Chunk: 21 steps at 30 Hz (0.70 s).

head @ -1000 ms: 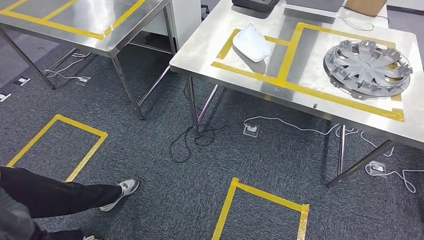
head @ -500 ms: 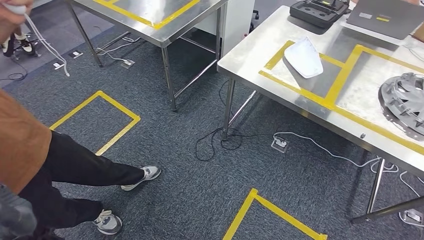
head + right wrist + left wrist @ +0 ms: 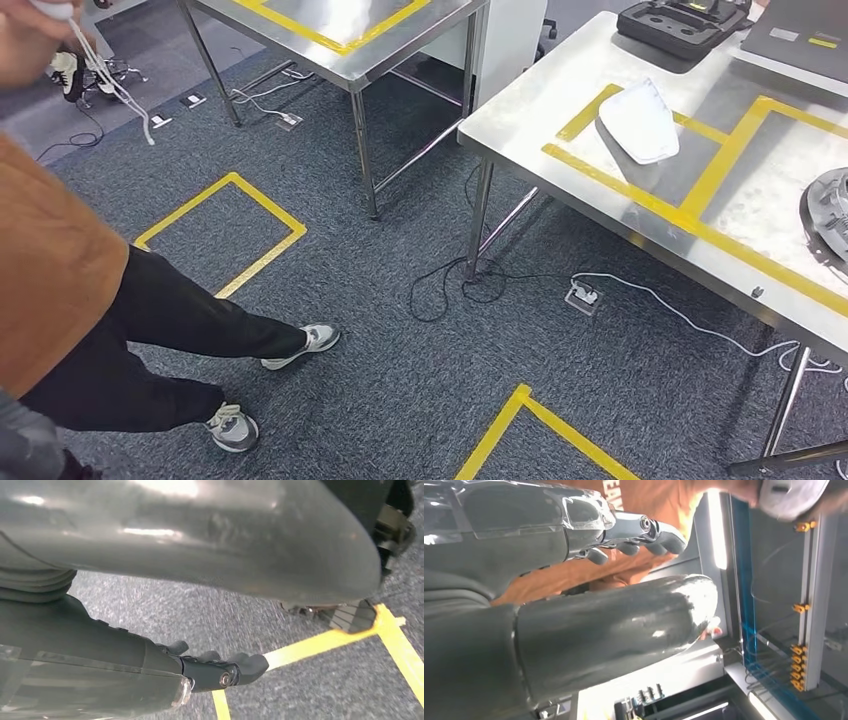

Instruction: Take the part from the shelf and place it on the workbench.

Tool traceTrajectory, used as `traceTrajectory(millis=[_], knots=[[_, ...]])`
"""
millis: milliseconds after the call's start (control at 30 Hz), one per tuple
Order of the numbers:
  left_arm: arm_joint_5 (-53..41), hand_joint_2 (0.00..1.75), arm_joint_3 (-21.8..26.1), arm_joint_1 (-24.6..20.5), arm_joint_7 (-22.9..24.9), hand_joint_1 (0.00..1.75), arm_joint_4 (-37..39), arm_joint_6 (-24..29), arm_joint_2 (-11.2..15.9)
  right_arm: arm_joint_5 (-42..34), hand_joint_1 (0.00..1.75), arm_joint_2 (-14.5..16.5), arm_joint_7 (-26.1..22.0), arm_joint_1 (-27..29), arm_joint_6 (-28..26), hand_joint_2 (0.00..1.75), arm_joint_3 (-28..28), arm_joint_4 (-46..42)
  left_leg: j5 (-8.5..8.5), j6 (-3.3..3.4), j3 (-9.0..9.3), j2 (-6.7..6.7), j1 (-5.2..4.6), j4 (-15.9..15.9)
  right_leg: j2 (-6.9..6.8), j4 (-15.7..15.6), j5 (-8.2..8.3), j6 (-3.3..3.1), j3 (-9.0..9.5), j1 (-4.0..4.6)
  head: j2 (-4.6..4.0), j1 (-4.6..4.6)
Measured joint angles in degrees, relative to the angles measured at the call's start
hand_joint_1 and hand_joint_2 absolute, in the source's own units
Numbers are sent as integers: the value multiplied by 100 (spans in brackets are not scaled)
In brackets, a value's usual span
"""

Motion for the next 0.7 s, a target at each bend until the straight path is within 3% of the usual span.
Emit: traceTrajectory(millis=[33,100,167,200,267,333,367,400,433,533,567,600,667,700], knots=[[0,0,-1,-10,-1,0,-3,-1,-1,0,0,3,0,-1,0,0,-1,-2,145,46,244,134,-33,-449,-25,3,-11,21,16,9,1,-15],[-3,0,-1,-21,-1,0,-9,-1,-3,1,0,9,0,9,1,0,-1,-4,247,126,470,249,-84,-866,-104,1,-25,77,44,23,0,-27],[-62,0,2,-11,6,0,-10,0,-8,15,0,11,5,15,2,0,1,-3,306,176,472,75,-78,-916,-196,-13,-41,144,60,27,-1,-25],[-115,0,4,-4,10,0,-11,0,-14,28,0,8,11,15,3,0,1,-2,344,197,472,-7,-63,-939,-173,48,-112,178,41,24,-1,-17],[-201,0,8,8,12,0,-11,0,-37,48,0,-1,27,20,10,0,1,-1,416,242,468,-159,-29,-978,-17,559,-466,235,-177,15,-1,18],[-218,0,12,34,5,0,-5,0,-66,52,0,-7,40,38,21,0,1,-1,441,271,445,-308,-24,-980,100,1505,-924,258,-593,8,0,79],[-215,0,14,56,2,0,-1,0,-78,54,0,-8,44,48,24,0,1,-1,445,276,444,-386,-24,-978,118,1866,-1036,260,-754,5,0,109],[-212,0,15,75,0,0,3,0,-84,56,0,-8,46,51,26,0,1,-1,446,277,450,-466,-25,-976,127,2011,-1022,256,-822,5,-1,137],[-207,0,17,90,1,0,5,0,-86,58,0,-8,47,47,26,0,1,0,445,275,465,-544,-25,-974,143,1895,-883,245,-775,5,-1,161],[-172,0,20,99,24,0,3,0,-88,67,0,-8,42,15,13,0,1,1,419,232,509,-747,-32,-960,379,648,-215,180,-247,6,-1,228],[-151,0,23,98,49,0,1,0,-87,69,0,-6,37,8,4,0,1,0,400,204,508,-802,-44,-941,476,295,-86,153,-110,5,-1,251],[-127,0,28,98,87,0,-7,0,-85,71,0,-2,32,4,-8,0,1,-2,382,176,498,-851,-55,-931,533,93,-33,129,-31,5,-1,260],[-96,0,51,101,235,0,-40,0,-63,87,0,31,34,-10,-33,0,2,-6,349,127,479,-926,-65,-918,476,-27,-19,74,21,-1,0,260],[-86,0,78,105,357,0,-76,0,-39,98,0,54,67,-24,-57,0,3,-7,296,101,454,-825,-66,-870,424,-37,-14,46,32,-5,-1,250]])
